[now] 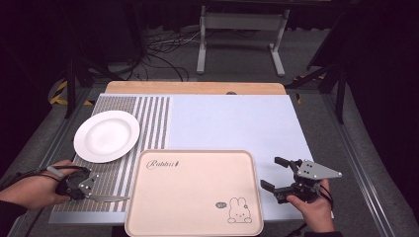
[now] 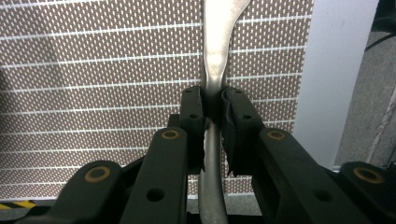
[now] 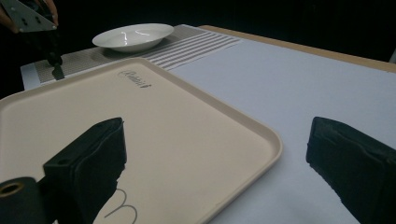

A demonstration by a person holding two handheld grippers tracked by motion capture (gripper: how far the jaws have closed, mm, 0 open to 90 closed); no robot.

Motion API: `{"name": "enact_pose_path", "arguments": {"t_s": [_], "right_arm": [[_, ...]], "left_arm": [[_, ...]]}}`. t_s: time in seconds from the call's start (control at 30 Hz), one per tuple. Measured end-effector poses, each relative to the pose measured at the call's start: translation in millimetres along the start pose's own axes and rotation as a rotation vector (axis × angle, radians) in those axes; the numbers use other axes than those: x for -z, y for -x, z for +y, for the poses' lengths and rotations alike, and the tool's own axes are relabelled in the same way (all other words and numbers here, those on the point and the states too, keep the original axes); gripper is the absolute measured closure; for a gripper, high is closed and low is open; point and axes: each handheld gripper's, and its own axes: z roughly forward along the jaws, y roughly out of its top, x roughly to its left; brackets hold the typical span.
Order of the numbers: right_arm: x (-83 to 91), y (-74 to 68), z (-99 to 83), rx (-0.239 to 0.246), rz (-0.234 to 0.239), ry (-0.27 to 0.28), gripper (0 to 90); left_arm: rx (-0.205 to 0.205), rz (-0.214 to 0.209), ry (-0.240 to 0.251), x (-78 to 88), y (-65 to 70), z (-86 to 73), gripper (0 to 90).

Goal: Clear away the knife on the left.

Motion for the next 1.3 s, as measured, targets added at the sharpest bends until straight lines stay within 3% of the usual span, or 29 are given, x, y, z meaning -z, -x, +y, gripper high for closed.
{"name": "enact_pose_path", "arguments": {"t_s": [0.3,0.5,0.77,0.83,0.9,0.93,0.97,1.1,1.2,1.23,1.27,1.3], "right_arm": [[-1.0,-1.2,0.6,0.001,0.006,-0.004,5.4],[-0.7,-0.4,-0.1,0.004,0.006,-0.005,5.4],[-0.2,-0.5,0.6,0.006,0.003,-0.004,5.4],[-0.4,-0.2,0.4,0.006,0.004,-0.006,5.4],[-0.4,-0.2,0.2,0.006,0.005,-0.006,5.4],[-0.2,-0.2,0.3,0.006,0.005,-0.006,5.4],[0.1,-0.2,0.5,0.007,0.004,-0.005,5.4],[0.4,0.0,0.3,0.009,0.001,-0.009,5.4],[0.8,1.2,-0.9,0.01,-0.004,-0.014,5.4],[1.0,1.5,-1.0,0.009,-0.007,-0.015,5.4],[1.1,1.7,-1.1,0.007,-0.007,-0.014,5.4],[1.3,1.9,-1.0,0.007,-0.008,-0.013,5.4]], "left_arm": [[0.026,-0.006,-0.017,0.1,-0.3,2.8,79.9],[0.029,0.014,-0.025,1.0,1.7,3.4,80.0],[0.094,0.034,0.003,10.2,0.7,-1.6,80.0],[0.102,0.059,0.014,15.7,1.7,-0.1,80.0],[0.131,0.041,0.025,21.6,0.7,1.1,80.0],[0.165,0.041,0.035,23.8,1.8,1.2,80.1],[0.168,0.031,0.037,26.1,-0.3,1.3,80.1],[0.251,0.013,0.03,32.0,-3.2,3.7,80.1],[0.325,0.0,0.06,41.6,-3.7,5.1,80.1],[0.33,0.0,0.07,43.3,-4.6,5.1,80.1],[0.358,-0.005,0.071,46.3,-5.1,5.5,80.1],[0.41,-0.002,0.072,49.0,-5.8,5.8,80.1]]}}
